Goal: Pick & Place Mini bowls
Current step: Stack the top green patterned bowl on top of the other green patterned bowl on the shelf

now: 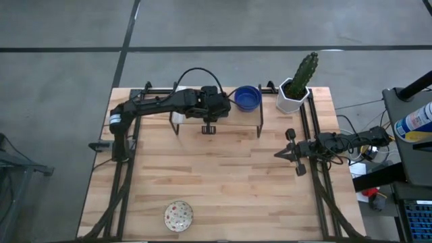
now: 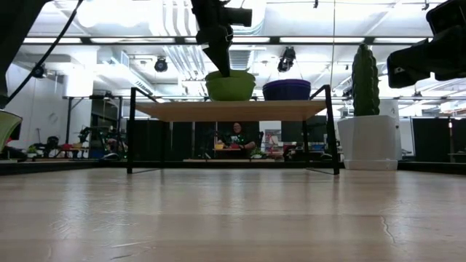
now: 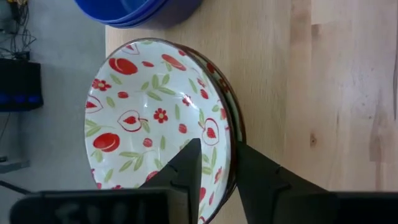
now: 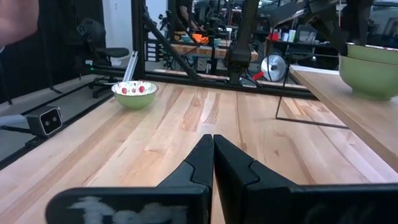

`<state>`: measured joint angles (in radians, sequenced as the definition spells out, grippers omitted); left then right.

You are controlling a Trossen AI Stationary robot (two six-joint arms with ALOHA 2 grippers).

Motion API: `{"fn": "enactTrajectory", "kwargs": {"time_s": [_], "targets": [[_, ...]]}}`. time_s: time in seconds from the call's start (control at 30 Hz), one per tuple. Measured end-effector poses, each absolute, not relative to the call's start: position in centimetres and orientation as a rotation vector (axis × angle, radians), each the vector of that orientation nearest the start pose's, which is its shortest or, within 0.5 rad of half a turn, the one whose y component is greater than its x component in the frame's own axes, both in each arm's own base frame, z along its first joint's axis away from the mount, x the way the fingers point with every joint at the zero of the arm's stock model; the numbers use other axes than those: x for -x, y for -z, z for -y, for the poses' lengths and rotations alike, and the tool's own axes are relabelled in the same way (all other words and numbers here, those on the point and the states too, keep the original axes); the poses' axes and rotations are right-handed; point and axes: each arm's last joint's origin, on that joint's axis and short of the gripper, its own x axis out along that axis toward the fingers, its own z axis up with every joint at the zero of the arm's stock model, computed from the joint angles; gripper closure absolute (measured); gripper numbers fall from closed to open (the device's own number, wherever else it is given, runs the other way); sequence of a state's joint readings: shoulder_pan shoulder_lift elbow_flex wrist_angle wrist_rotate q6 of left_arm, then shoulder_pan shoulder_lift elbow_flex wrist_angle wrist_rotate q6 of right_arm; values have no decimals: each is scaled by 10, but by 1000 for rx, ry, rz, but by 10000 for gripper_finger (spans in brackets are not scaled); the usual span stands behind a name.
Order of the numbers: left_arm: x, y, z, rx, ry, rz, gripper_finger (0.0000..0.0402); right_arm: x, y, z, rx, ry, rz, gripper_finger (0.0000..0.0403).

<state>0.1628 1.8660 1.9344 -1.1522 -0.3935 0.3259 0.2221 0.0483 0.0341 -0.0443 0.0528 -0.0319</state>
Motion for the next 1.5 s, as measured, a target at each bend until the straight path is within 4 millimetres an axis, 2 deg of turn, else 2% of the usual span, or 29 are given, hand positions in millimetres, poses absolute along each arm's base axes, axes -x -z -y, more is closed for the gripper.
{"fn": "enactTrajectory", "kwargs": {"time_s": [1.5], "targets": [[-368,-368,-67,-465,-349,-1165,312,-97,-167,-20,41,-170,-55,394]]}}
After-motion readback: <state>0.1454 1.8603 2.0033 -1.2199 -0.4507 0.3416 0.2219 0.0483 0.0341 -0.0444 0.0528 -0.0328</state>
